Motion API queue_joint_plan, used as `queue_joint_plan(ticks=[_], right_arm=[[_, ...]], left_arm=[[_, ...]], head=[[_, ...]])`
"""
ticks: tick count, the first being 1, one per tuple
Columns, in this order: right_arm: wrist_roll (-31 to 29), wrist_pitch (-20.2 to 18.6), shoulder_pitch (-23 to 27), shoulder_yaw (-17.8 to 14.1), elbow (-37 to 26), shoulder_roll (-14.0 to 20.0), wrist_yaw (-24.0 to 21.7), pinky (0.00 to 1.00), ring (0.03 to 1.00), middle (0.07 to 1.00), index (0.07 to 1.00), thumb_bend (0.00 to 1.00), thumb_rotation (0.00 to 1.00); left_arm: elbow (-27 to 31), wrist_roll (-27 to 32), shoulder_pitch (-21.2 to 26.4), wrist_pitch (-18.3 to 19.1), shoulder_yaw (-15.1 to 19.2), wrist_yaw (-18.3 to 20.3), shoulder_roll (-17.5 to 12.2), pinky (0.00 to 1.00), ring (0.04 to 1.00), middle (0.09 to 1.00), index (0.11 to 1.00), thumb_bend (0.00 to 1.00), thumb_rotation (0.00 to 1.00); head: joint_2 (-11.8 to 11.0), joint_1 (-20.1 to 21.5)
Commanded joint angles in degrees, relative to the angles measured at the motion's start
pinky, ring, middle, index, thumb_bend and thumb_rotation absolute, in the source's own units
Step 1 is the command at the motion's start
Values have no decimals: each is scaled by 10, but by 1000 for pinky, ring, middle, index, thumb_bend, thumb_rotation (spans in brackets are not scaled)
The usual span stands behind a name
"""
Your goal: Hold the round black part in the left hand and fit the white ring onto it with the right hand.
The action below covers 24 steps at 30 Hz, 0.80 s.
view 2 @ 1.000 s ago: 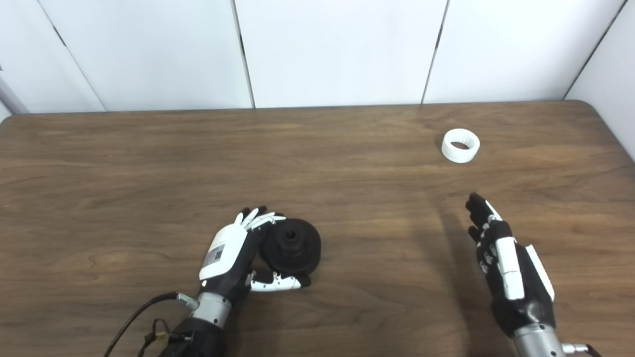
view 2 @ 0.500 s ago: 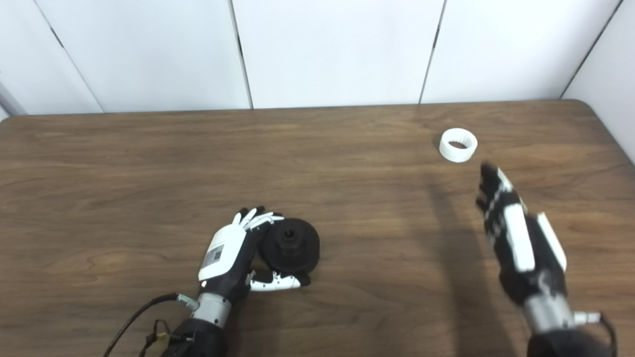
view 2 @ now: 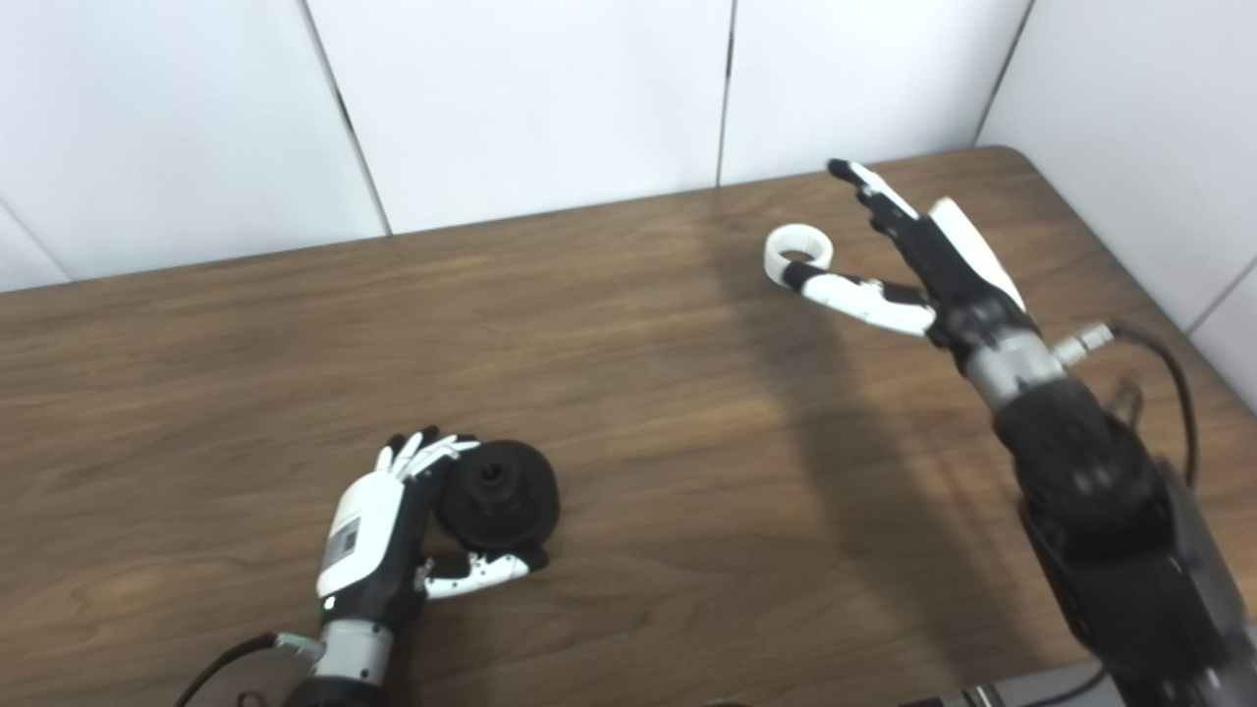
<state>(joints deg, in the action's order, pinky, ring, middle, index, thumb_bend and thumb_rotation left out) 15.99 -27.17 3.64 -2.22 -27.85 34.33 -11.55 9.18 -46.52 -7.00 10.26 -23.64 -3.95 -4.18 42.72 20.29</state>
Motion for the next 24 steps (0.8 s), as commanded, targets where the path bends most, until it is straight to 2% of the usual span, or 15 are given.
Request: queue_joint_plan(ticks=[1, 7, 13, 24], right_arm=[[44, 3, 37, 5, 5, 24, -19, 945, 998, 994, 929, 755, 563], [116, 4, 99, 42, 63, 45, -49, 928, 1000, 991, 901, 834, 470], [173, 6, 149, 73, 122, 52, -81, 994, 1000, 1000, 898, 862, 403], [235, 37, 211, 120, 231, 74, -86, 1000, 1000, 999, 899, 881, 378]], left_arm=[[-26, 6, -26, 23, 9, 24, -16, 1000, 966, 865, 486, 521, 60], [-17, 7, -30, 19, 12, 27, -26, 1000, 968, 867, 486, 521, 63], [-18, 12, -30, 8, 18, 23, -40, 1000, 962, 867, 487, 521, 64], [-20, 7, -32, -1, 25, 22, -56, 1000, 948, 860, 486, 521, 70]], head=[[-2, 7], [-11, 43], [-23, 81], [-33, 92]])
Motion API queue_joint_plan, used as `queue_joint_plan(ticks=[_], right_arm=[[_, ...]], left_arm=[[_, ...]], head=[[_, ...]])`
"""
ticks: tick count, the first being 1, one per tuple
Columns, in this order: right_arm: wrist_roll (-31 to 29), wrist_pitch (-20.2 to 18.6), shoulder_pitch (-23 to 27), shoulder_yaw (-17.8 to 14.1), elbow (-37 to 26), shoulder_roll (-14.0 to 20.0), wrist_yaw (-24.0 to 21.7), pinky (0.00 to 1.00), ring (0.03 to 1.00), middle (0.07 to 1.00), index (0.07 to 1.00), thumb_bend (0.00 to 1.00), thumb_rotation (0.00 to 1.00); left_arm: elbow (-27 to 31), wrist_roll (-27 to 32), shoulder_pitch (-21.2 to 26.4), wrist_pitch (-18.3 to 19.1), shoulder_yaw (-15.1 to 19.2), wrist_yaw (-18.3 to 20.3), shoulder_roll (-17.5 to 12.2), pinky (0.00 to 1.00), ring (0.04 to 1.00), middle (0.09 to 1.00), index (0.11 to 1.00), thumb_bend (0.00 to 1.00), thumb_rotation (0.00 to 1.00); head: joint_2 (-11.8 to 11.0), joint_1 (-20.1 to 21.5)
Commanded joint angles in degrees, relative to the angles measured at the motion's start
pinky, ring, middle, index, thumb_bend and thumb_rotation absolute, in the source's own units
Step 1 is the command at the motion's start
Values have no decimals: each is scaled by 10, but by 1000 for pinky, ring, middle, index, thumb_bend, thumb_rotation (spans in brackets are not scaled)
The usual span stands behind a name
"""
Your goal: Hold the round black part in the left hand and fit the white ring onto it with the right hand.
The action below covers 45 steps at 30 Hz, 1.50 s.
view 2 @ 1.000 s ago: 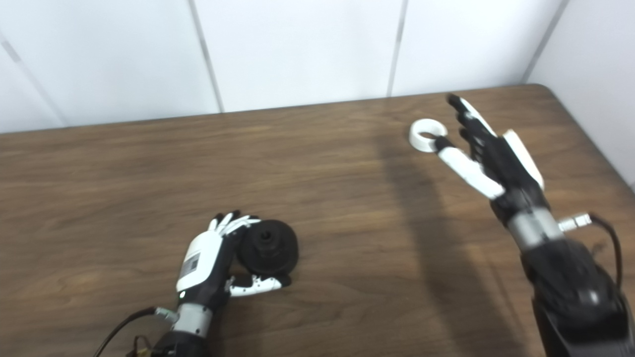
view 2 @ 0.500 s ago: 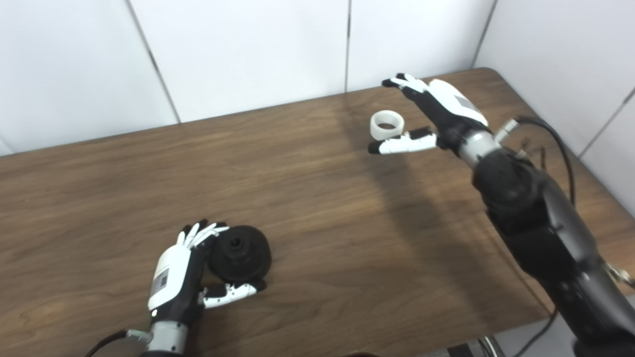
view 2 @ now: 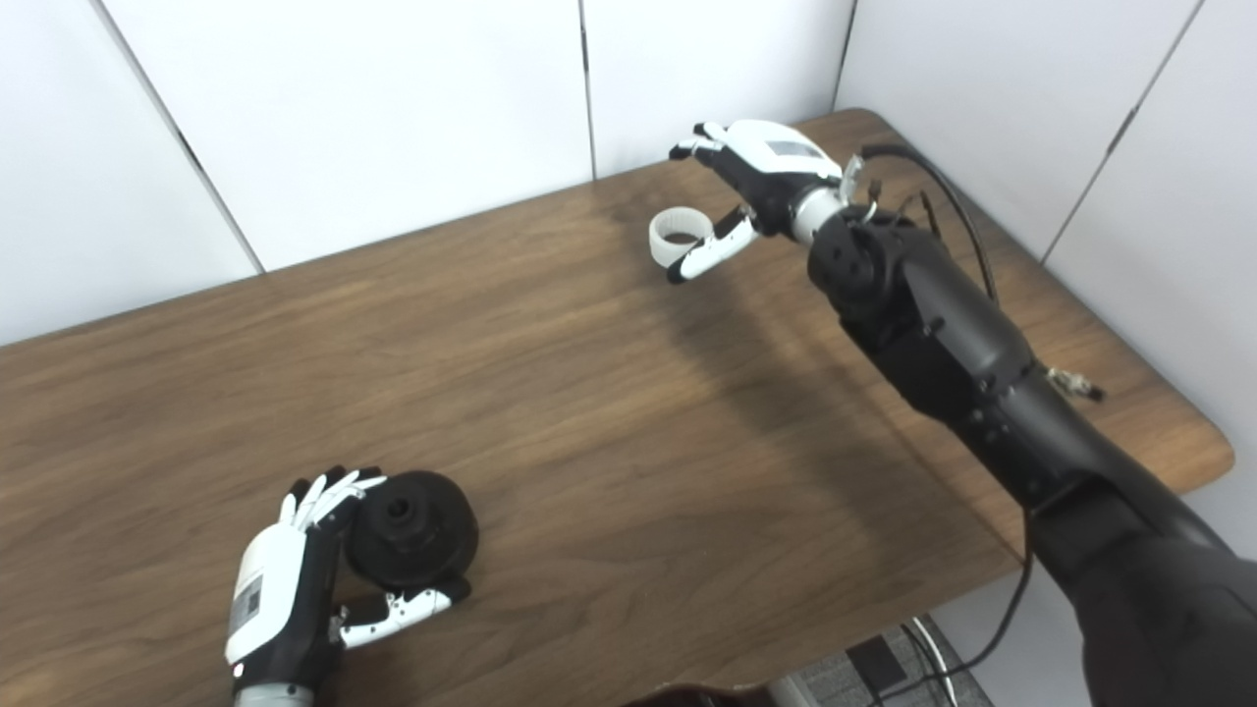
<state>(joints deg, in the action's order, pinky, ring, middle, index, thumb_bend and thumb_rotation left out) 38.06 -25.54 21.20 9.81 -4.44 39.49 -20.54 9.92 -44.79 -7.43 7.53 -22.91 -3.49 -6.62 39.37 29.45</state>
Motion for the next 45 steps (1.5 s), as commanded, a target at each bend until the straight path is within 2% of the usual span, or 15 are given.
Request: queue_joint_plan(ticks=[1, 7, 14, 17, 24, 32, 40, 45], right_arm=[[21, 22, 41, 4, 5, 24, 3, 1000, 1000, 998, 898, 880, 377], [50, 32, 76, 32, 60, 23, -1, 1000, 1000, 1000, 899, 870, 361], [47, 36, 126, 53, 129, 5, -5, 1000, 1000, 1000, 895, 899, 342], [38, 35, 138, 55, 143, -7, -6, 1000, 1000, 1000, 876, 901, 297], [33, 51, 147, 56, 176, -29, 5, 1000, 1000, 999, 850, 867, 263], [37, 59, 148, 70, 196, -50, 8, 1000, 1000, 991, 809, 904, 286], [40, 60, 143, 80, 202, -51, 9, 1000, 1000, 991, 811, 903, 288], [43, 59, 144, 81, 205, -45, 3, 1000, 1000, 994, 822, 891, 283]], left_arm=[[-28, -9, -28, 25, 18, 18, -32, 1000, 947, 858, 486, 521, 69], [-31, -17, -29, 20, 15, 15, -34, 1000, 937, 854, 486, 521, 71], [-30, -16, -33, 19, 15, 14, -30, 1000, 931, 850, 486, 521, 71], [-28, -16, -34, 20, 14, 15, -28, 1000, 929, 847, 486, 522, 71], [-26, -22, -36, 25, 11, 16, -20, 1000, 932, 844, 486, 522, 69], [-21, -29, -39, 27, 9, 18, -15, 1000, 923, 843, 486, 522, 69], [-18, -31, -42, 25, 10, 17, -8, 1000, 928, 842, 486, 522, 67], [-16, -35, -44, 27, 10, 20, -4, 1000, 929, 844, 486, 523, 67]], head=[[0, 0], [-2, -8], [-4, -15], [-6, -17], [-8, -27], [-6, -35], [-3, -47], [-12, -57]])
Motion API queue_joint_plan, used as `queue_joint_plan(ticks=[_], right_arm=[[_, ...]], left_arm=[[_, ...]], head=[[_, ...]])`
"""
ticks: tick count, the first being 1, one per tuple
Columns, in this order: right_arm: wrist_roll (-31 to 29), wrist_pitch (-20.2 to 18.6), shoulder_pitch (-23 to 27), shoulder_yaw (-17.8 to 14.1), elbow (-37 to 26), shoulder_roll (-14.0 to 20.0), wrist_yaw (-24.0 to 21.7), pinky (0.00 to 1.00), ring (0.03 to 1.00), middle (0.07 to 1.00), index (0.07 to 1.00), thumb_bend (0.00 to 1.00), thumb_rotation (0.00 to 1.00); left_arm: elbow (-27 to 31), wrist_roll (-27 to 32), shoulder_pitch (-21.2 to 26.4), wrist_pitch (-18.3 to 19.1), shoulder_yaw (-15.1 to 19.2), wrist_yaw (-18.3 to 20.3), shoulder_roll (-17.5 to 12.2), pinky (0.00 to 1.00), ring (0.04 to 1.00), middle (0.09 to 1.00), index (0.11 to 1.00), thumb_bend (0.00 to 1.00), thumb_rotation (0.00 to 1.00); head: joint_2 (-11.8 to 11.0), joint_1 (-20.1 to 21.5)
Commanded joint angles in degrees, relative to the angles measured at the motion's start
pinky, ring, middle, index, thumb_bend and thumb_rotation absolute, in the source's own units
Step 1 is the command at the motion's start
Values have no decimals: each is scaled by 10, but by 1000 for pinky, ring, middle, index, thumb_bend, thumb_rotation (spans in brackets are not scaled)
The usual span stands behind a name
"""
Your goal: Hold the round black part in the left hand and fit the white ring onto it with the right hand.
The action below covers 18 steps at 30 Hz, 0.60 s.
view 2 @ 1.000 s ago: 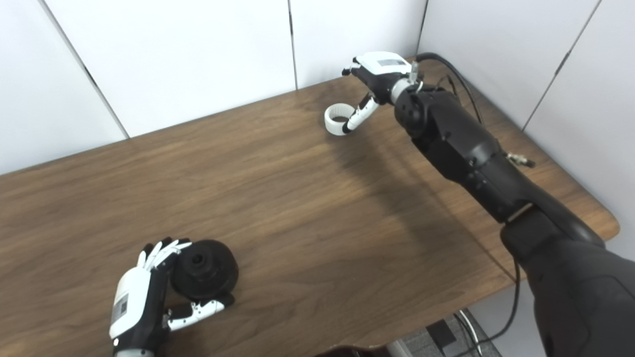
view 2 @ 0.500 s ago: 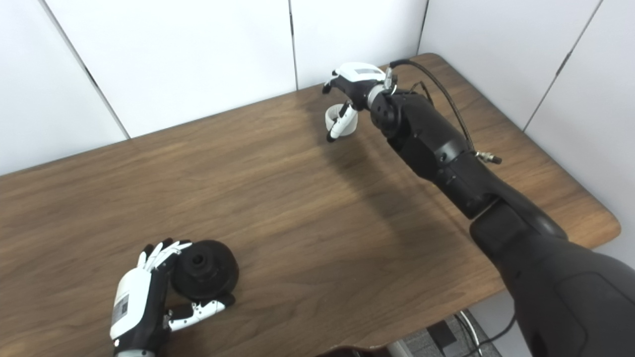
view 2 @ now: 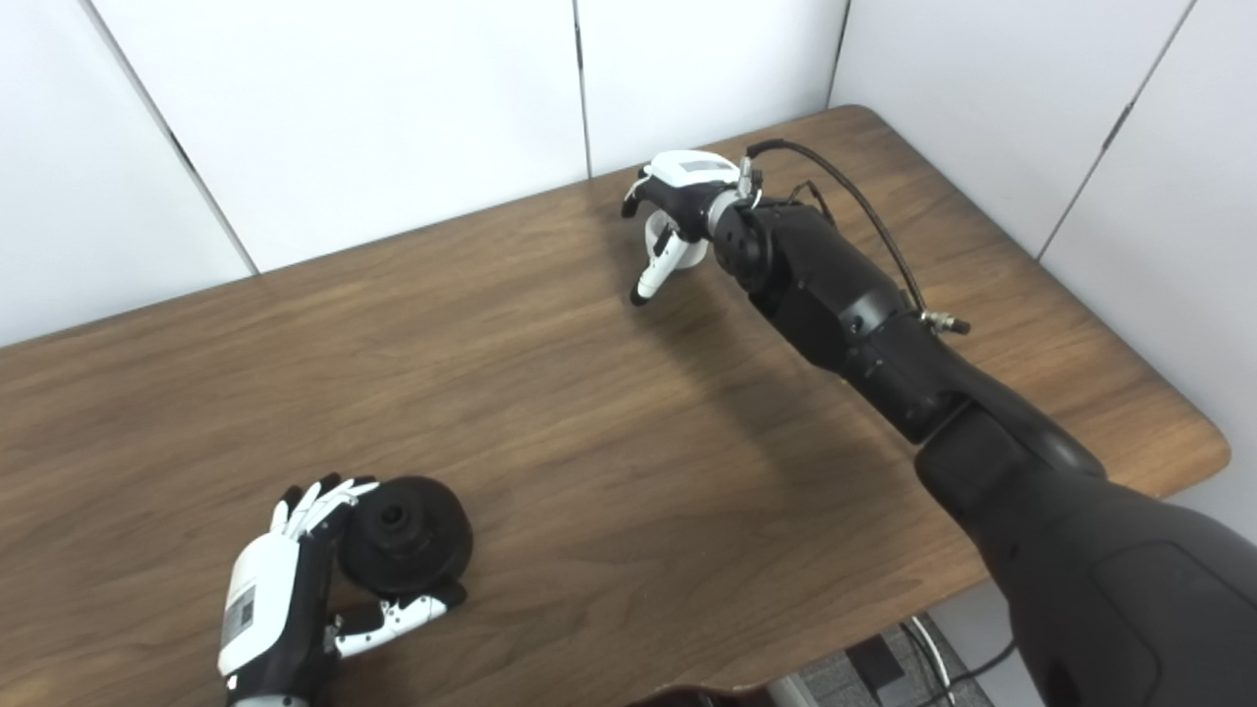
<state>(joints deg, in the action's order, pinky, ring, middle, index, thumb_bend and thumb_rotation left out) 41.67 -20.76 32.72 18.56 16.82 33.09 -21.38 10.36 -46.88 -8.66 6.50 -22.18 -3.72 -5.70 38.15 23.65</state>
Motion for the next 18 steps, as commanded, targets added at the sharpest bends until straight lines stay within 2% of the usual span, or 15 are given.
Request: queue_joint_plan(ticks=[1, 9, 18], right_arm=[[7, 12, 29, -6, -8, 20, 10, 1000, 1000, 994, 822, 889, 281], [7, 16, 30, -6, 0, 27, 11, 1000, 1000, 986, 820, 832, 300], [14, 15, 42, -5, 17, 31, 17, 1000, 1000, 980, 814, 813, 304]], left_arm=[[-20, -15, -32, 38, 3, 23, -12, 1000, 930, 845, 486, 523, 68], [-18, -27, -36, 36, -1, 19, -9, 1000, 932, 844, 486, 522, 70], [-18, -11, -39, 25, 3, 11, -4, 1000, 942, 843, 486, 522, 66]], head=[[0, -2], [-2, -13], [-3, -16]])
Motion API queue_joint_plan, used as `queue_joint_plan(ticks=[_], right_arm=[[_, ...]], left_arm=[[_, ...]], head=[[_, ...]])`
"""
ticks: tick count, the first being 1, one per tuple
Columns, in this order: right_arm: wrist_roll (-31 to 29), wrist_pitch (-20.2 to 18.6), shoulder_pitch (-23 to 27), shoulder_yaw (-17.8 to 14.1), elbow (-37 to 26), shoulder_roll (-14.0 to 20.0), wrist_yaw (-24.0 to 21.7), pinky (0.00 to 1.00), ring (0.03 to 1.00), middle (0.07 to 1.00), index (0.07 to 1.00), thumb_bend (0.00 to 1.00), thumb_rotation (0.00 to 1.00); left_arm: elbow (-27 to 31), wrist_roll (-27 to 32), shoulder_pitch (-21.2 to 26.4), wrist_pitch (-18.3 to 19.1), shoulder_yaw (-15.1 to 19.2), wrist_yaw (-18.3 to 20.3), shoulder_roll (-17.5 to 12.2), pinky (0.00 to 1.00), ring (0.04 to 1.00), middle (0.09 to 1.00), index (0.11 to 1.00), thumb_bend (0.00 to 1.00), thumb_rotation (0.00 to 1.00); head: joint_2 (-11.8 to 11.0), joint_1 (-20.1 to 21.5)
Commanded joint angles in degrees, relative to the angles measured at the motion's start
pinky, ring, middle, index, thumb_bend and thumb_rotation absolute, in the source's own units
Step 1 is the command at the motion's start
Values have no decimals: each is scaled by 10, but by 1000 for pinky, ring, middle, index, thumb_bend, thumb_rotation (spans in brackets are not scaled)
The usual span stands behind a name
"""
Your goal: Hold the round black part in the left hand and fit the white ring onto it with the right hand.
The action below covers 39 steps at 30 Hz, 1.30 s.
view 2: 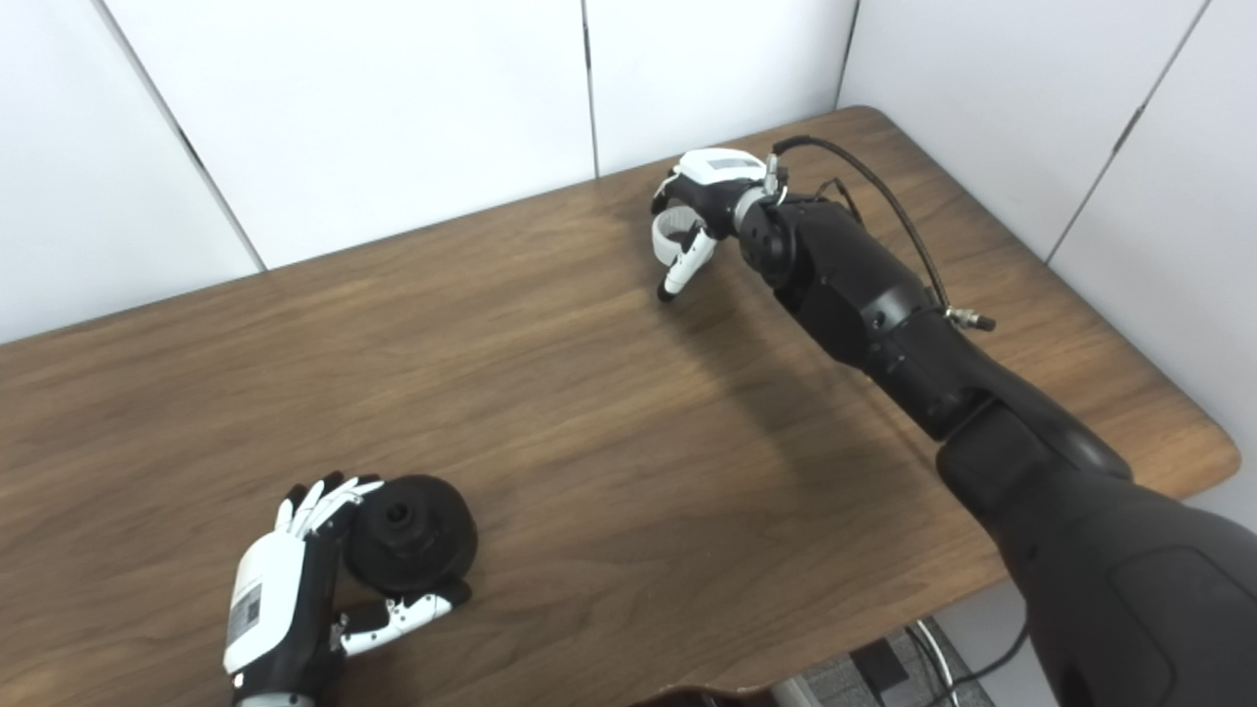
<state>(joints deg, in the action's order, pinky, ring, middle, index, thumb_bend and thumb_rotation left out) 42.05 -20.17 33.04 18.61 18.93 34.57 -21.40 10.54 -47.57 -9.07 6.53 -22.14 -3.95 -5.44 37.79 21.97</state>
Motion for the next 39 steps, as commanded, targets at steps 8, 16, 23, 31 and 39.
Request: queue_joint_plan(ticks=[8, 16, 23, 31, 39], right_arm=[[3, 3, 43, -9, 3, 20, 5, 1000, 1000, 998, 802, 809, 297], [-6, 8, 24, -17, -4, 15, 19, 1000, 1000, 962, 773, 805, 280], [-8, 12, 15, -20, -1, 16, 30, 987, 1000, 944, 745, 804, 289], [-9, 17, 13, -21, 0, 23, 33, 975, 1000, 943, 729, 819, 307], [-10, 17, 12, -23, 1, 25, 37, 965, 1000, 939, 710, 816, 280]], left_arm=[[-13, -7, -36, 28, 0, 18, -6, 1000, 936, 842, 486, 521, 69], [-15, 17, -39, 14, 2, 10, 0, 1000, 958, 850, 484, 522, 63], [-16, 10, -39, 6, 0, 6, -5, 1000, 949, 848, 486, 521, 68], [-16, 17, -39, 0, 1, 5, -7, 1000, 953, 845, 485, 521, 65], [-13, 1, -38, 9, -1, 8, -9, 1000, 942, 843, 486, 522, 67]], head=[[5, -14], [1, -12], [0, -9], [3, -3], [4, -2]])
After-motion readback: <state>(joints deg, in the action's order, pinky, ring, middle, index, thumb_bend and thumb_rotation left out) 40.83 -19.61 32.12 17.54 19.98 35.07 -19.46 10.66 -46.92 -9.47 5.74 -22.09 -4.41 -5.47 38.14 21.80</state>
